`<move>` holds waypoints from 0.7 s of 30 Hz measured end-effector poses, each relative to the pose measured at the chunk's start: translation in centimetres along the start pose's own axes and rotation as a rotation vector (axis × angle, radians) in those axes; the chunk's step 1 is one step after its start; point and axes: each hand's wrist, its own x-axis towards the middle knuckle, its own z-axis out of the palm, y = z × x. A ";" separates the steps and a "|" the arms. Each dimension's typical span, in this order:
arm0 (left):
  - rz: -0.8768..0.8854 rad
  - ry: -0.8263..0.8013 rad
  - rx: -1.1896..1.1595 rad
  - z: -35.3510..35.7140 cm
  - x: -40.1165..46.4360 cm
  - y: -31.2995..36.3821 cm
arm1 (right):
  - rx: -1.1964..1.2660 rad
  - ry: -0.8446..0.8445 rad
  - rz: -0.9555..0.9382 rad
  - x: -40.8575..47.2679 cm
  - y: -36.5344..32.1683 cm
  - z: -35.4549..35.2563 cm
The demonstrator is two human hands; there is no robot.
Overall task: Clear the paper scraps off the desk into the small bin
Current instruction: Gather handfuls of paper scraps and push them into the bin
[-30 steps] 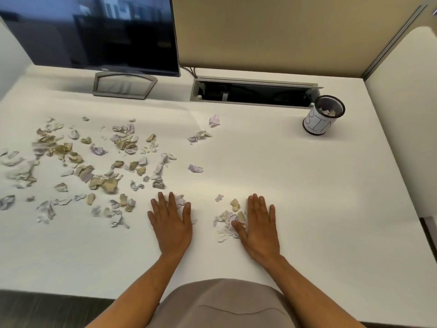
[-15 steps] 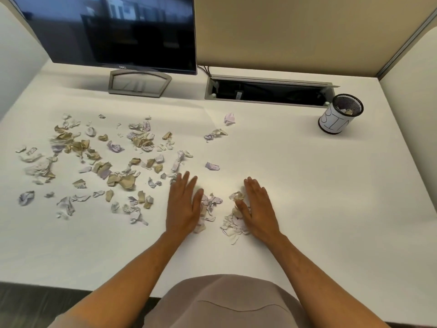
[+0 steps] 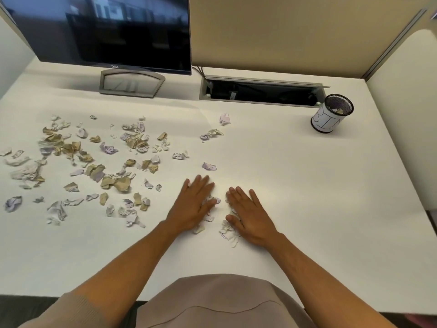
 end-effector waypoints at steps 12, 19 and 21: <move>-0.112 -0.273 0.106 -3.7 -5.2 2.6 | 0.100 -0.111 0.215 -3.5 -2.0 -3.9; -0.187 -0.379 0.169 -3.7 -2.5 4.4 | 0.047 -0.242 0.279 -2.4 -5.0 -3.0; -0.191 -0.403 0.129 -3.6 -1.7 5.0 | 0.053 -0.209 0.296 -1.7 -5.5 -2.7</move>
